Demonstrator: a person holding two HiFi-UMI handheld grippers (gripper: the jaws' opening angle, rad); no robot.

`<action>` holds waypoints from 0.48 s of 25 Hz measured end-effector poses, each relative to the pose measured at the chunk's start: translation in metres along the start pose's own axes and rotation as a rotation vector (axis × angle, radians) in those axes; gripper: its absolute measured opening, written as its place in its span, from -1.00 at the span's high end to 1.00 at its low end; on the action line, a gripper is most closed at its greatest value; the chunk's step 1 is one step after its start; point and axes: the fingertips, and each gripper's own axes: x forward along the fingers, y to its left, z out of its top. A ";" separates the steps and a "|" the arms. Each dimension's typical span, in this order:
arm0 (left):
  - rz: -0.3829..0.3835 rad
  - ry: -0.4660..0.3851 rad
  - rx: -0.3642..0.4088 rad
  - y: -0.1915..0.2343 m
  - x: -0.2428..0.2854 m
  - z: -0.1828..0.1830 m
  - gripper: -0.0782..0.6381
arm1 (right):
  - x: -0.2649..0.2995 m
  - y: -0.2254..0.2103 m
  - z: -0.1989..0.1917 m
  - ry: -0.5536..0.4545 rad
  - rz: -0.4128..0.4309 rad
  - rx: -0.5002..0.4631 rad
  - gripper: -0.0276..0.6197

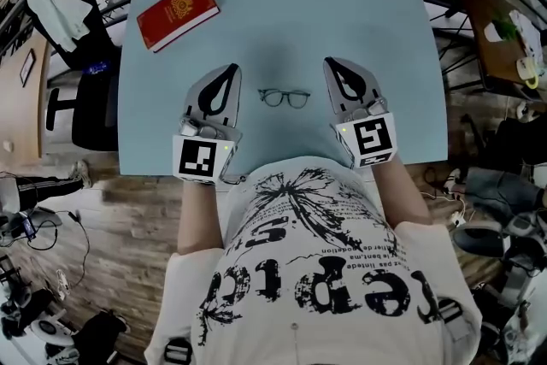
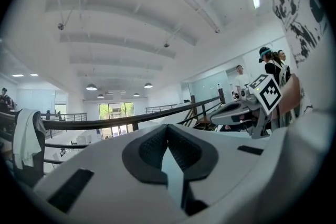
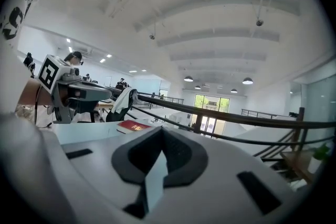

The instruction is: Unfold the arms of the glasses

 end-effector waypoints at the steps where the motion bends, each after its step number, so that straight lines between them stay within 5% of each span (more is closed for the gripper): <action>1: 0.000 0.007 -0.003 0.000 0.001 -0.002 0.73 | 0.001 -0.001 0.000 0.001 -0.001 0.002 0.89; 12: 0.025 0.052 -0.006 0.001 0.002 -0.015 0.73 | 0.004 -0.002 -0.005 -0.006 -0.010 0.004 0.89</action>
